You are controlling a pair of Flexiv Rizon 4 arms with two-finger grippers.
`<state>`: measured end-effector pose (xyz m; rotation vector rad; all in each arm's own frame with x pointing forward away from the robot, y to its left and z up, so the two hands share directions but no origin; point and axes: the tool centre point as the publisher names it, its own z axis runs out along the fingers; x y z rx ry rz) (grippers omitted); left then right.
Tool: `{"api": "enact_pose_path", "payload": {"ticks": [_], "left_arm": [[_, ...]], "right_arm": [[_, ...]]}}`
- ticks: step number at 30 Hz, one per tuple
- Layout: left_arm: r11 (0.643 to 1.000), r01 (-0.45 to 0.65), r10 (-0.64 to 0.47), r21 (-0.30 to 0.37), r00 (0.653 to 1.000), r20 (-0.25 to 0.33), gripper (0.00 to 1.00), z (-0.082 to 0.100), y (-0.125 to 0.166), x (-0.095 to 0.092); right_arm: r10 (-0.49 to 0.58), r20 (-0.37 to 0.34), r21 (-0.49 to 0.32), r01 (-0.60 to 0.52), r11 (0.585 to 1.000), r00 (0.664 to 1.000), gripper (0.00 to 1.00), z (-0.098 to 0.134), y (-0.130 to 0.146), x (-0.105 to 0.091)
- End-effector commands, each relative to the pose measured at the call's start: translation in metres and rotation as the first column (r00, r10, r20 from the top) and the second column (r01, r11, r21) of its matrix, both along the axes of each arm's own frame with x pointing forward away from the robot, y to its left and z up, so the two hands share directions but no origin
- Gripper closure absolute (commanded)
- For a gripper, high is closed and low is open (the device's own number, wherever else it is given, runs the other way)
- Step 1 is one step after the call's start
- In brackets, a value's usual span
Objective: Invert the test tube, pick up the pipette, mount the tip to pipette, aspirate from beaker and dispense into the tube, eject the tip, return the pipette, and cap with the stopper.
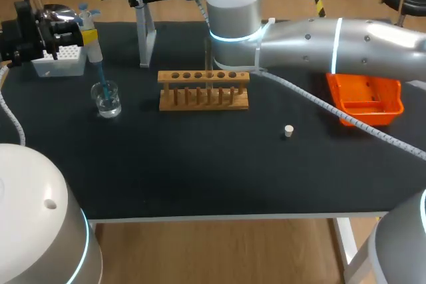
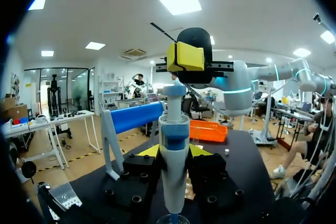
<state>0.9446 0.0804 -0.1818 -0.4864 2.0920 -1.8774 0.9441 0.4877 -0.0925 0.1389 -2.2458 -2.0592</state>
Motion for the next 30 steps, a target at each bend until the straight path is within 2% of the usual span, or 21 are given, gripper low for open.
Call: {"api": "enact_pose_path", "payload": {"ticks": [1, 30], "left_arm": [[1.0, 0.0, 0.0, 0.0, 1.0, 0.001, 1.0, 0.0, 0.0, 0.0], [1.0, 0.0, 0.0, 0.0, 1.0, 0.001, 1.0, 0.0, 0.0, 0.0]], "right_arm": [[0.011, -0.001, -0.007, -0.011, 1.0, 1.0, 1.0, -0.002, 0.007, 0.003], [0.035, -0.026, -0.003, -0.035, 0.999, 0.999, 1.0, -0.014, 0.016, -0.001]]}}
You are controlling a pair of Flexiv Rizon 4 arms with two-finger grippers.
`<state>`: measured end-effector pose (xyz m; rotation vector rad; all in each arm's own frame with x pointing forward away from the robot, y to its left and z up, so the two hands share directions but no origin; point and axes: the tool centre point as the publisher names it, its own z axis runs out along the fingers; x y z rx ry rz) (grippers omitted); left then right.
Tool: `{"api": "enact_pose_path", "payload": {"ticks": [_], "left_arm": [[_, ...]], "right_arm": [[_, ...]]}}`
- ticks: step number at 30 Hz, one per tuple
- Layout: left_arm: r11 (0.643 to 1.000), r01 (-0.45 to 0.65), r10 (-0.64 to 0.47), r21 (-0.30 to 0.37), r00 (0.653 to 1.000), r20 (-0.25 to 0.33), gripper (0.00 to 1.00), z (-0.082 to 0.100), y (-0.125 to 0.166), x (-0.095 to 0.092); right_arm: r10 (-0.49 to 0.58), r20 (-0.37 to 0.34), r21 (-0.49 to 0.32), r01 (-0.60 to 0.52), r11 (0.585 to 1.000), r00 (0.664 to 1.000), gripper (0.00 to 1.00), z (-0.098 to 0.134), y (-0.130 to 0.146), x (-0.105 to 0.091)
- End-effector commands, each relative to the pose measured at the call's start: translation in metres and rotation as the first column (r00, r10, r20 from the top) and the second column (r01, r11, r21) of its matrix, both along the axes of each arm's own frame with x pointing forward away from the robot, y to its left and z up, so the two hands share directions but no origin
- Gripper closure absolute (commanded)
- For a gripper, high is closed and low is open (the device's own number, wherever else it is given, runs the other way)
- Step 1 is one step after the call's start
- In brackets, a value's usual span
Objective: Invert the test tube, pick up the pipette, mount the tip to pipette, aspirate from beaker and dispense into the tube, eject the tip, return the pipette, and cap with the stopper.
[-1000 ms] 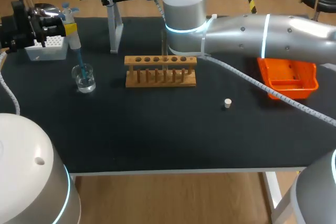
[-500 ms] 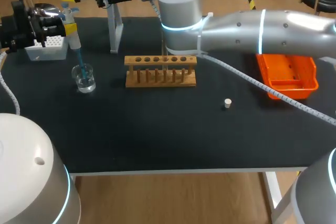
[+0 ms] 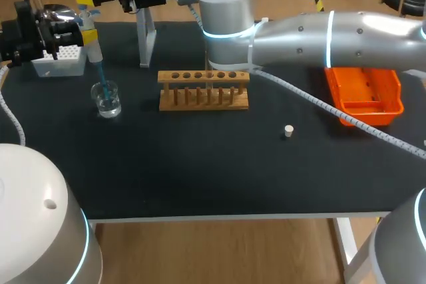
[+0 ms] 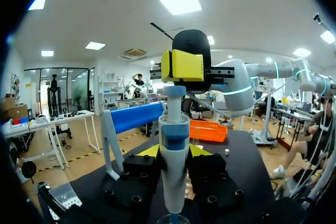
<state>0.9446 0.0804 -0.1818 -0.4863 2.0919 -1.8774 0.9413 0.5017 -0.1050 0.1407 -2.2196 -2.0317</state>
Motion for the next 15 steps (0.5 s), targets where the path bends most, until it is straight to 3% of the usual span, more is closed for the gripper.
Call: {"api": "enact_pose_path", "payload": {"ticks": [1, 15], "left_arm": [[1.0, 0.0, 0.0, 0.0, 1.0, 0.001, 1.0, 0.0, 0.0002, -0.0004], [1.0, 0.0, 0.0, 0.0, 1.0, 0.001, 1.0, 0.0, 0.0002, -0.0004]], "right_arm": [[0.009, 0.001, 0.0, -0.009, 1.0, 1.0, 1.0, -0.0016, 0.0025, 0.0022], [0.017, -0.019, 0.001, -0.017, 1.0, 1.0, 1.0, -0.0086, 0.0039, 0.0011]]}}
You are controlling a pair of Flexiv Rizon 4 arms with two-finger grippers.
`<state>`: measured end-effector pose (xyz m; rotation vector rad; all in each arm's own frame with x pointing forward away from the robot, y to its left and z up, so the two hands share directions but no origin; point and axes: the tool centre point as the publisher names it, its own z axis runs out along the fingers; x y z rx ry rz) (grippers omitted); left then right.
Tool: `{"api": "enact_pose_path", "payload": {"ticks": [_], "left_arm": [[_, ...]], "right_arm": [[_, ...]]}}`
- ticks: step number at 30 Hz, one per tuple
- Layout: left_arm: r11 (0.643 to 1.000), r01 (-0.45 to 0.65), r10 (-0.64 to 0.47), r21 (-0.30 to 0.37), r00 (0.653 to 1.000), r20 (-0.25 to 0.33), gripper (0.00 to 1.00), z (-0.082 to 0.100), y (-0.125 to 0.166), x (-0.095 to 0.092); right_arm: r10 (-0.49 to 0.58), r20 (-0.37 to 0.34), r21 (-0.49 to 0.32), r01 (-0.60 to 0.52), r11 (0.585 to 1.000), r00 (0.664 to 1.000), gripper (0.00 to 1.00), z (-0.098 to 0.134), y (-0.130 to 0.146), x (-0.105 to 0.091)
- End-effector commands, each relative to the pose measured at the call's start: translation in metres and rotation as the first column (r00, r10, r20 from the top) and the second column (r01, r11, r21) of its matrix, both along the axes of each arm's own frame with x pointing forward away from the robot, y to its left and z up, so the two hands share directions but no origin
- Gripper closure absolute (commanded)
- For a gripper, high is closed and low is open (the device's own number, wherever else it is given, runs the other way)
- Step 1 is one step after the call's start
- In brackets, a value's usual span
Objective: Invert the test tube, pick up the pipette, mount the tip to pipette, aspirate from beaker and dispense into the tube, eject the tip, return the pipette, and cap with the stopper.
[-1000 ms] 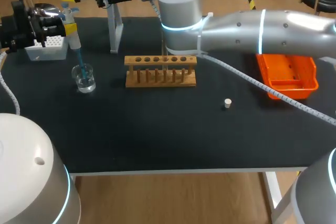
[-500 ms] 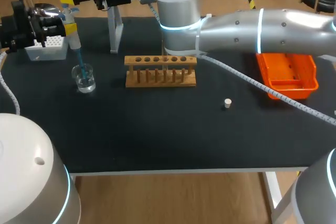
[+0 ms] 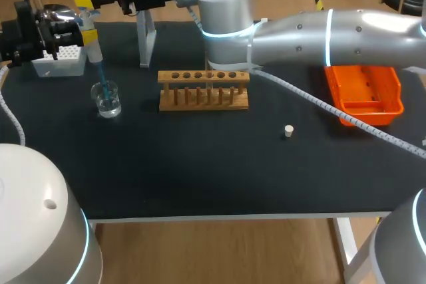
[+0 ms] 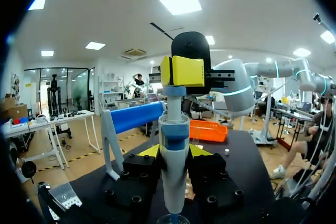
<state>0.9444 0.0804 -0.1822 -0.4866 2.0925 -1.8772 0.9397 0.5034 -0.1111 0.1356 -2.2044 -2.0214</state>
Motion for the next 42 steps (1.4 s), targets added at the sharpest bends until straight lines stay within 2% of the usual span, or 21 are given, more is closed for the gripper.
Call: {"api": "enact_pose_path", "payload": {"ticks": [1, 17, 42], "left_arm": [[1.0, 0.0, 0.0, 0.0, 1.0, 0.002, 1.0, 0.0, 0.0, 0.0], [1.0, 0.0, 0.0, 0.0, 1.0, 0.002, 1.0, 0.0, 0.0, 0.0], [1.0, 0.0, 0.0, 0.0, 1.0, 0.002, 1.0, 0.0, 0.0, 0.0]], "right_arm": [[0.008, -0.004, 0.001, -0.008, 1.0, 1.0, 1.0, -0.003, 0.003, 0.002], [0.016, -0.005, 0.007, -0.016, 1.0, 1.0, 1.0, -0.001, 0.008, 0.002], [0.022, -0.05, 0.014, -0.021, 1.0, 0.999, 1.0, -0.016, 0.007, 0.002]]}}
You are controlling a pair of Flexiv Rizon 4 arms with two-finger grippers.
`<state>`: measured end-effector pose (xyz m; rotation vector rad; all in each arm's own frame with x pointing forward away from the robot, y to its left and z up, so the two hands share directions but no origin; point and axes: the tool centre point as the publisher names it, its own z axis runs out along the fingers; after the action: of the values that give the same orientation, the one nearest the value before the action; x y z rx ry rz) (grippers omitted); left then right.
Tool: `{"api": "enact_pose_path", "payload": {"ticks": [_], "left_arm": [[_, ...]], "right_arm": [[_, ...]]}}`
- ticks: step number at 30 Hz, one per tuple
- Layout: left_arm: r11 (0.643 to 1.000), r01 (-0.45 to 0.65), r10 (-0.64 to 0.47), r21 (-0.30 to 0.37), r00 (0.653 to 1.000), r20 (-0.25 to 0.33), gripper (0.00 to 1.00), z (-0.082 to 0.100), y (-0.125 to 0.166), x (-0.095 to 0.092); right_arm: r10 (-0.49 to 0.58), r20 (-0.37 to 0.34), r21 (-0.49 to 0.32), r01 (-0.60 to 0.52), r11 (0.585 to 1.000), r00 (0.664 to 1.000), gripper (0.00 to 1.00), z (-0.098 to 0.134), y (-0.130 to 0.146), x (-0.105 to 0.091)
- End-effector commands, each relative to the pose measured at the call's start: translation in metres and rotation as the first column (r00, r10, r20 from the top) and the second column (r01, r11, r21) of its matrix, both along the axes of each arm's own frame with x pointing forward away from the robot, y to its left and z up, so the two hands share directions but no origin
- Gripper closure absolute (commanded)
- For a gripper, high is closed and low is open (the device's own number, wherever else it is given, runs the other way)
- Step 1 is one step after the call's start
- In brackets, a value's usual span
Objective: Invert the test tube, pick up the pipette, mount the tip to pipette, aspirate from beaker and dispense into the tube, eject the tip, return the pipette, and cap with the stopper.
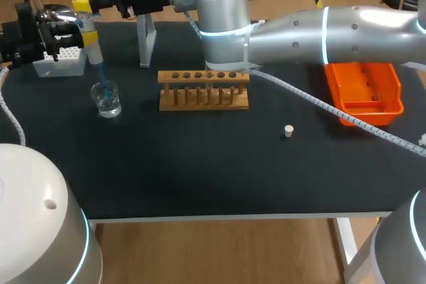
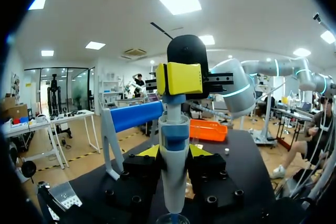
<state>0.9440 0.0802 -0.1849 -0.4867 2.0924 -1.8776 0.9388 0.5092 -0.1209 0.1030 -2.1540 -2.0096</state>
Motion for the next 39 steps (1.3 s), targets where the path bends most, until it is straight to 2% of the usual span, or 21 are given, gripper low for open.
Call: {"api": "enact_pose_path", "payload": {"ticks": [1, 25, 36, 37, 38, 39], "left_arm": [[1.0, 0.0, 0.0, 0.0, 1.0, 0.002, 1.0, 0.003, 0.0, 0.0], [1.0, 0.0, 0.0, 0.0, 1.0, 0.002, 1.0, 0.003, 0.0, 0.0], [1.0, 0.0, 0.0, 0.0, 1.0, 0.002, 1.0, 0.003, 0.0, 0.0], [1.0, 0.0, 0.0, 0.0, 1.0, 0.002, 1.0, 0.003, 0.0, 0.0], [1.0, 0.0, 0.0, 0.0, 1.0, 0.002, 1.0, 0.003, 0.0, 0.0], [1.0, 0.0, 0.0, 0.0, 1.0, 0.002, 1.0, 0.003, 0.0, 0.0]], "right_arm": [[0.005, -0.001, 0.0, -0.005, 1.0, 1.0, 1.0, -0.007, 0.001, 0.003], [0.002, -0.021, -0.023, -0.003, 1.0, 1.0, 1.0, -0.023, 0.001, 0.002], [0.011, 0.022, 0.011, -0.012, 1.0, 1.0, 1.0, 0.008, -0.004, -0.004], [0.01, 0.026, 0.016, -0.01, 1.0, 1.0, 0.71, 0.011, -0.006, -0.005], [0.004, 0.039, 0.018, -0.004, 1.0, 0.999, 0.5, 0.014, -0.008, -0.005], [0.003, 0.043, 0.022, -0.004, 1.0, 0.999, 0.0, 0.017, -0.011, -0.006]]}}
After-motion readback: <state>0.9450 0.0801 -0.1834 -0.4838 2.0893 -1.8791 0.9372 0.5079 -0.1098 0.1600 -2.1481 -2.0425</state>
